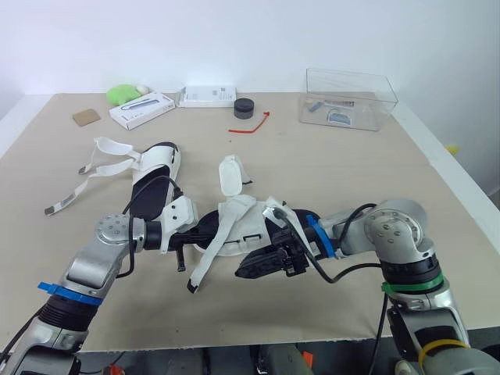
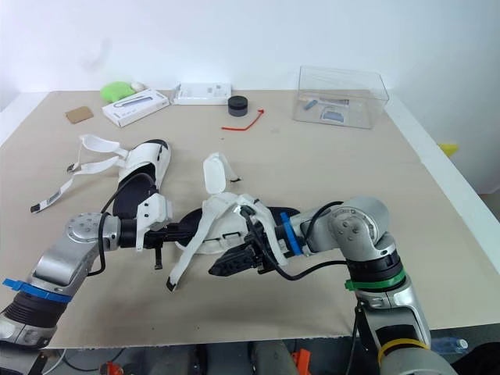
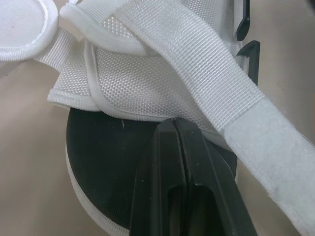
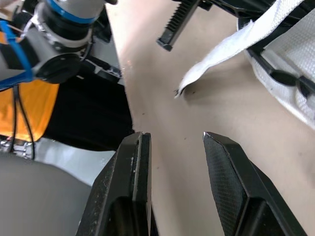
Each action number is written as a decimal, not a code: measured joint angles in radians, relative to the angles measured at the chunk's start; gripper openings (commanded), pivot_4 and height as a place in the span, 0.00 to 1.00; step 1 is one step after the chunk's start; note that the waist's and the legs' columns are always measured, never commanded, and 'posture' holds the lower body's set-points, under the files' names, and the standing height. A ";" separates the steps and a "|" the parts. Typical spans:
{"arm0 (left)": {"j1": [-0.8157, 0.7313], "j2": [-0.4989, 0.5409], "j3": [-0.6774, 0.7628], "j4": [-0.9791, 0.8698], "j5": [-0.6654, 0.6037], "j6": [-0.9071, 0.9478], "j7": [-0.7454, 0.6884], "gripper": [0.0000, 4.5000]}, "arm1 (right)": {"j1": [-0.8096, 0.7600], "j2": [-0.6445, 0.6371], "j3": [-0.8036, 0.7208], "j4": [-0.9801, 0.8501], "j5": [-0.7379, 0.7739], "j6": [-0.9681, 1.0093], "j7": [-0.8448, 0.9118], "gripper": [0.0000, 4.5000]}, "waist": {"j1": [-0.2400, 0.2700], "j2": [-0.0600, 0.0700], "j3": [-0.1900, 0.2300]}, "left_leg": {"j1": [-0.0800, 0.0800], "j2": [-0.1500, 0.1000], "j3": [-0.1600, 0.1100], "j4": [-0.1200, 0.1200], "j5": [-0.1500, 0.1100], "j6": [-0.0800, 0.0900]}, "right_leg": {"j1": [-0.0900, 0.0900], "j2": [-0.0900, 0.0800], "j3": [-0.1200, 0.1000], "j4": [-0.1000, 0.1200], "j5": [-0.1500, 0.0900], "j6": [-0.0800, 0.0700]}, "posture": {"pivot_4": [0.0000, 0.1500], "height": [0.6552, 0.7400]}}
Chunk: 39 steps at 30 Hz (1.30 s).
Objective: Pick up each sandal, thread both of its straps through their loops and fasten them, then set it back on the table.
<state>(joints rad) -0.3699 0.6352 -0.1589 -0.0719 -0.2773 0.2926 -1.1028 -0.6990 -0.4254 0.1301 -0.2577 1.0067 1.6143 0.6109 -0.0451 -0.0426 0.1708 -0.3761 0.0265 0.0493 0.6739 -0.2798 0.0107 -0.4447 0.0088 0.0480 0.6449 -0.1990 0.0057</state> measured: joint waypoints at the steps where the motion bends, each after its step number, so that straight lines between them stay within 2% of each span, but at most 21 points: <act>1: -0.001 0.000 0.001 0.003 -0.001 0.000 -0.003 0.00 | 0.000 0.054 0.001 0.011 -0.028 -0.009 -0.039 0.42 | 0.000 0.000 0.000 | 0.000 0.000 0.000 0.000 0.000 0.000 | 0.000 0.000 0.000 0.000 0.000 0.000 | 1.00 1.00; 3: -0.009 -0.003 -0.002 0.005 -0.001 0.001 -0.006 0.00 | 0.000 0.127 0.010 0.035 -0.062 -0.023 -0.089 0.42 | -0.001 0.000 0.000 | 0.000 0.001 0.000 0.000 0.000 0.000 | -0.001 0.001 0.000 0.001 0.000 0.000 | 1.00 1.00; 14: -0.012 -0.003 0.000 0.023 0.000 0.000 -0.012 0.00 | -0.007 0.241 -0.023 0.094 -0.151 -0.025 -0.182 0.42 | 0.000 0.000 0.000 | 0.000 0.000 0.000 0.000 0.000 0.000 | -0.001 0.000 0.000 0.001 0.001 -0.001 | 1.00 1.00; 23: -0.011 -0.004 0.001 0.023 0.002 -0.001 0.005 0.00 | -0.023 0.315 -0.058 0.127 -0.165 0.004 -0.261 0.42 | -0.001 0.000 0.000 | 0.001 0.001 0.000 0.000 0.001 -0.001 | -0.001 0.001 0.000 0.001 0.001 -0.001 | 1.00 1.00; 27: -0.007 -0.007 0.002 0.021 0.001 -0.002 0.008 0.00 | -0.023 0.329 -0.064 0.139 -0.160 0.004 -0.315 0.03 | -0.001 0.000 0.000 | 0.001 0.001 0.000 0.000 0.001 -0.001 | -0.001 0.000 0.000 0.001 0.001 -0.001 | 1.00 1.00; 34: 0.005 -0.013 0.003 0.012 -0.001 -0.003 0.018 0.00 | -0.023 0.325 -0.078 0.146 -0.096 0.003 -0.387 0.01 | -0.001 0.000 0.000 | 0.000 0.001 0.000 0.000 0.001 -0.001 | -0.001 0.000 0.000 0.001 0.001 -0.001 | 1.00 1.00; 39: 0.013 -0.013 0.003 0.005 -0.001 -0.003 0.026 0.00 | -0.096 0.214 -0.103 0.230 0.088 0.003 -0.388 0.01 | -0.001 0.000 0.000 | 0.000 0.000 0.001 0.000 0.001 -0.001 | -0.001 0.000 0.000 0.000 0.001 -0.001 | 1.00 1.00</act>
<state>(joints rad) -0.3572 0.6225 -0.1562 -0.0666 -0.2779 0.2894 -1.0772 -0.7947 -0.2114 0.0273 -0.0279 1.0947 1.6177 0.2227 -0.0464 -0.0429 0.1705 -0.3761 0.0267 0.0502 0.6739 -0.2792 0.0102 -0.4452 0.0089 0.0481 0.6453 -0.1980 0.0044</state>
